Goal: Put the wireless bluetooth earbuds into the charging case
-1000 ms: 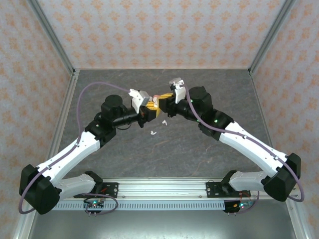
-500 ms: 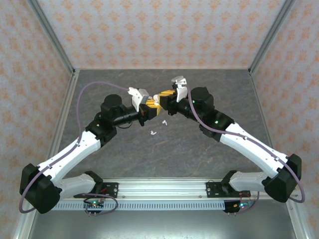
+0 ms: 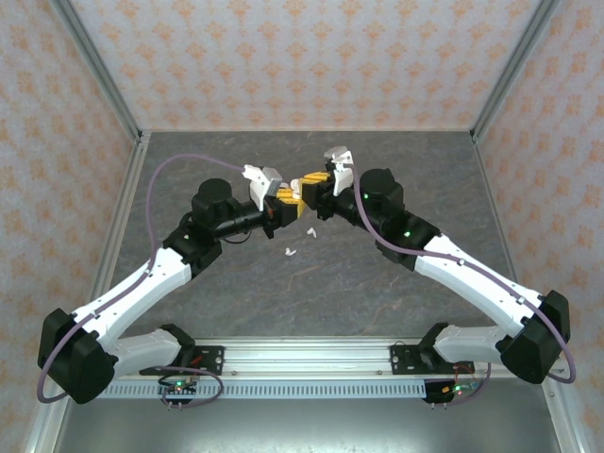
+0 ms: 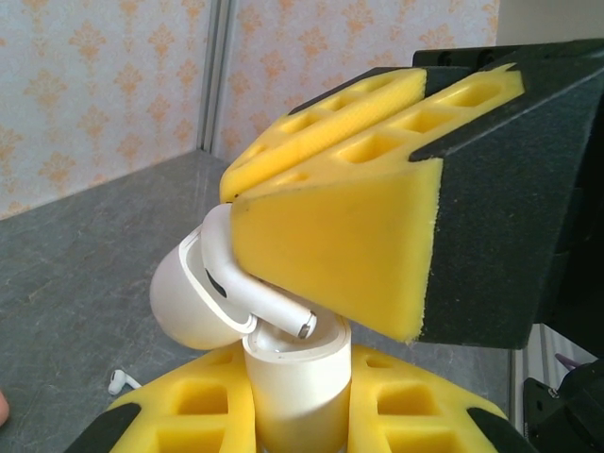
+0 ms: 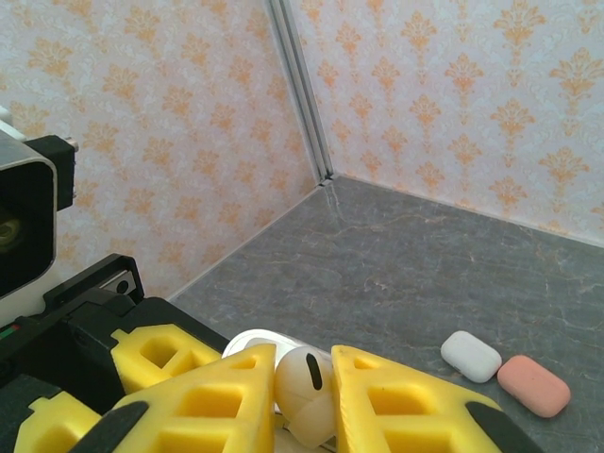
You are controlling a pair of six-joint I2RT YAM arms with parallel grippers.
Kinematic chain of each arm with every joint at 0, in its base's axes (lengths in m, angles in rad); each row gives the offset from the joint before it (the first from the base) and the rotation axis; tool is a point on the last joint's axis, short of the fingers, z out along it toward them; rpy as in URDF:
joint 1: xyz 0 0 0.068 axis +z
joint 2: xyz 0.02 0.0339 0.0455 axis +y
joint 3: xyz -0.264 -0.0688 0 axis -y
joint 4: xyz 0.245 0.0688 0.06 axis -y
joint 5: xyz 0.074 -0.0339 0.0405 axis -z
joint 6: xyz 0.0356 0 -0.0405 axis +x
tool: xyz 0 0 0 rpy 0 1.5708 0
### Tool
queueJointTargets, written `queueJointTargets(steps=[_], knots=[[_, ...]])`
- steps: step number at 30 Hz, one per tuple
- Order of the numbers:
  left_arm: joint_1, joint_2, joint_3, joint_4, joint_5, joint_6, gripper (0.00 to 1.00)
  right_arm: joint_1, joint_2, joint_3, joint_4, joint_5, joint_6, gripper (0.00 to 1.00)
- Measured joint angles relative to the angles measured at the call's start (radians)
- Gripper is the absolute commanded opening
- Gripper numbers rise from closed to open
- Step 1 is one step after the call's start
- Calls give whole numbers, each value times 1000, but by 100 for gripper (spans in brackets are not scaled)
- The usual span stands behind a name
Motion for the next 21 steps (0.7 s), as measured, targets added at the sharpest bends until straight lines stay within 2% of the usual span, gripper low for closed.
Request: queueJointTargets(steps=[21], knots=[[-8,0,-2,0,0,0,1,0,-53,-68,40,-38,0,20]])
